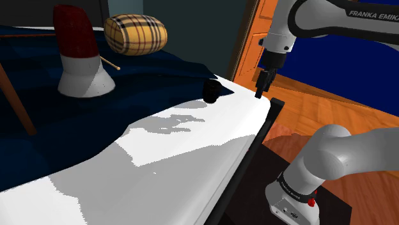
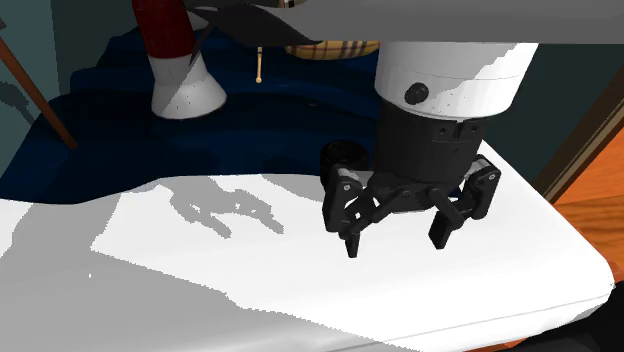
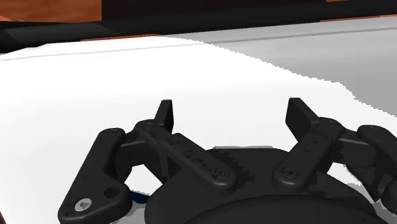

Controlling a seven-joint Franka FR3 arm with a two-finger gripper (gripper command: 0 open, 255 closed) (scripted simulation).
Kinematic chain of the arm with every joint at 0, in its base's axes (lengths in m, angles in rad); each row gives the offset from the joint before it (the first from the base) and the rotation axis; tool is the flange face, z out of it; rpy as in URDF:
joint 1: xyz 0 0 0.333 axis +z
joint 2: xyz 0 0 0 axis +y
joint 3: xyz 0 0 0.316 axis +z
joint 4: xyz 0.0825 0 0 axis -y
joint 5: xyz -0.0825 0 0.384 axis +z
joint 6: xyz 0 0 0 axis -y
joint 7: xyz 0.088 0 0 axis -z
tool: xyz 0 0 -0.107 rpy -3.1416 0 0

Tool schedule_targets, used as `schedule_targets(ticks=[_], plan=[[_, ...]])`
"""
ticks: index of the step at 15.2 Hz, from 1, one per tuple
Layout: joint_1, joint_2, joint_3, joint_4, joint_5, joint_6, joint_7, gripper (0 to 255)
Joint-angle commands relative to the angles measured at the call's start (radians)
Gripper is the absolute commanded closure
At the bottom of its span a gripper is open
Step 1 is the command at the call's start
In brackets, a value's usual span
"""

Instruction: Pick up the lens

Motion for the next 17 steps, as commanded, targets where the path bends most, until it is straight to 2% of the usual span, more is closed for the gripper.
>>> schedule_targets(ticks=[1,8,15,17], plan=[[0.000,0.000,0.000,0.000,0.000,0.000,0.000,0],[0.056,0.283,-0.033,0.151,-0.056,0.141,-0.199,0],[0.106,0.551,-0.035,0.349,-0.086,0.224,-0.381,0],[0.110,0.575,-0.034,0.356,-0.088,0.242,-0.395,0]])
